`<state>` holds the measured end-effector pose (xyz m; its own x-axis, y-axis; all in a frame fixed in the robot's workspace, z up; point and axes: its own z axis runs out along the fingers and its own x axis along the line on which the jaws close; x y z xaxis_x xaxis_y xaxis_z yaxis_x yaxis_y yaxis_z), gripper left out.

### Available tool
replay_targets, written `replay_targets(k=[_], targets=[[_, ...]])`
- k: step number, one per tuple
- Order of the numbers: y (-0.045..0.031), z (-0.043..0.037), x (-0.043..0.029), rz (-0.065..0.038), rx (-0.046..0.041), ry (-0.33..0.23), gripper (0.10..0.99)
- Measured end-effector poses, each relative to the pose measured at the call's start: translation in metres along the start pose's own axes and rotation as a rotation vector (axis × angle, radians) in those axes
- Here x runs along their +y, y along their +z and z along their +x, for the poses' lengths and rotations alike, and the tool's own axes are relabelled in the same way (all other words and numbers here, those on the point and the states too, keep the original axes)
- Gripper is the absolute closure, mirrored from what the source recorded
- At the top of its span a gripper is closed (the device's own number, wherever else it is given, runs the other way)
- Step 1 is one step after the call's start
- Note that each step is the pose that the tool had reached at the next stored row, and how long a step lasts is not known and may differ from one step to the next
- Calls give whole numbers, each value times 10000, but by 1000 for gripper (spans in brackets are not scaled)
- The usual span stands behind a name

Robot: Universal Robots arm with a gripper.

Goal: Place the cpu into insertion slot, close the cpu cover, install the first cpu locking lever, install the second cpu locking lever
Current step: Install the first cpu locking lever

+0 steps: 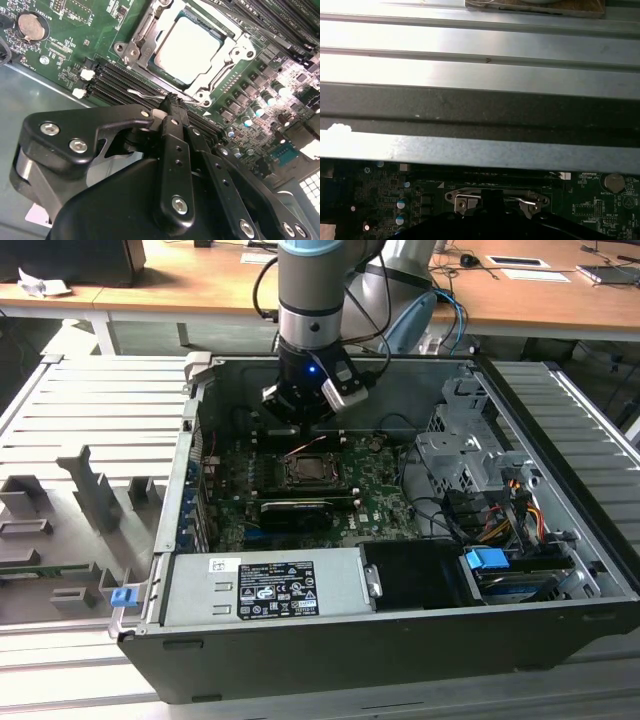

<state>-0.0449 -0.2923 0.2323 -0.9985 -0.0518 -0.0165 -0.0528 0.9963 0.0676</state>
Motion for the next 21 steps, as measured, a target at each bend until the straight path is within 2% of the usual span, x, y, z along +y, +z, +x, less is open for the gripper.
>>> replay_targets(k=[10, 16, 21], targets=[[21, -43, -2, -18, -1, 1, 980], [35, -66, 28, -27, -5, 53, 980], [46, -88, 48, -113, -15, 121, 980]])
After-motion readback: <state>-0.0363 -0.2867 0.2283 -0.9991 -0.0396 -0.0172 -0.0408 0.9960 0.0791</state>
